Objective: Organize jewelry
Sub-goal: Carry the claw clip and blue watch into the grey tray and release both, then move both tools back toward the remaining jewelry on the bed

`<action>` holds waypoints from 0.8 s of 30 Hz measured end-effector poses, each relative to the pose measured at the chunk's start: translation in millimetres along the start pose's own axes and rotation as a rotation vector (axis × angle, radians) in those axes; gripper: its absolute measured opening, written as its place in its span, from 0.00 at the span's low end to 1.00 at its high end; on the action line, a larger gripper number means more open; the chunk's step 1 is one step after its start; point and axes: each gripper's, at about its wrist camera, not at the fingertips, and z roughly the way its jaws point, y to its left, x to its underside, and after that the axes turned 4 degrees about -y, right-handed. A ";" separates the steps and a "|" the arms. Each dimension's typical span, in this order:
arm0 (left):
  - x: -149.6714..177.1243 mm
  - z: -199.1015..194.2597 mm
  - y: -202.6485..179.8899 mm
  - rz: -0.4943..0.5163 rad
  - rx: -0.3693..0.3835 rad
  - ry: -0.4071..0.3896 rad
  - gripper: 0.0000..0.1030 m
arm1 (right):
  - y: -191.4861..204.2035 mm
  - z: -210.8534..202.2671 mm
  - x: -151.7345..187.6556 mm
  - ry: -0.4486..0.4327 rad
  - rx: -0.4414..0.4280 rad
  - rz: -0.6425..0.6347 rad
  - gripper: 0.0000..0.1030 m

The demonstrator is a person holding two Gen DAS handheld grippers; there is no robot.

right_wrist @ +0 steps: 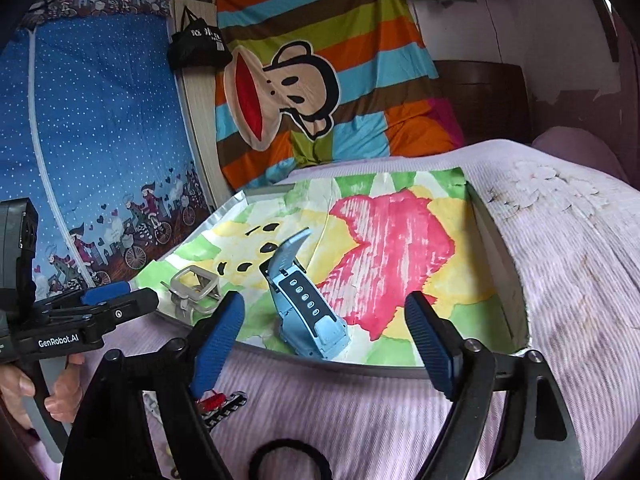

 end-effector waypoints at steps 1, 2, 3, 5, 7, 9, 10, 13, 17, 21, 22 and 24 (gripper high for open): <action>2.2 -7.2 0.0 -0.008 -0.001 -0.025 0.96 | 0.8 -9.7 -0.1 -0.020 0.003 -0.010 0.88; 4.2 -14.5 -0.3 -0.012 -0.002 -0.049 0.96 | 1.0 -19.8 -0.1 -0.042 0.010 -0.017 0.89; 6.2 -22.0 -0.5 -0.015 -0.001 -0.070 0.99 | 1.7 -29.1 0.8 -0.064 0.017 -0.021 0.89; 10.4 -34.3 -2.3 -0.015 0.004 -0.103 1.00 | 2.5 -46.5 2.5 -0.098 0.022 -0.019 0.96; 15.8 -45.8 -3.7 -0.007 0.008 -0.125 1.00 | 4.7 -60.5 4.2 -0.123 0.027 -0.027 0.98; 22.7 -57.1 -7.1 0.012 0.010 -0.148 1.00 | 8.5 -72.6 7.4 -0.140 0.028 -0.045 0.99; 25.9 -61.5 -8.5 0.025 0.007 -0.159 1.00 | 10.6 -78.5 9.1 -0.145 0.030 -0.054 0.99; 37.0 -73.3 -11.2 0.056 0.005 -0.173 1.00 | 20.0 -94.3 15.4 -0.151 0.038 -0.082 0.99; 50.2 -82.4 -12.2 0.082 0.001 -0.183 1.00 | 27.3 -110.1 26.3 -0.147 0.056 -0.105 0.99; 62.5 -88.2 -12.4 0.104 -0.004 -0.173 1.00 | 29.7 -120.4 39.5 -0.128 0.060 -0.122 0.99; 64.7 -90.2 -11.3 0.102 -0.001 -0.171 1.00 | 29.7 -122.0 42.1 -0.124 0.061 -0.125 0.99; 66.0 -91.9 -9.4 0.095 0.004 -0.167 1.00 | 28.3 -123.0 46.3 -0.111 0.060 -0.134 0.99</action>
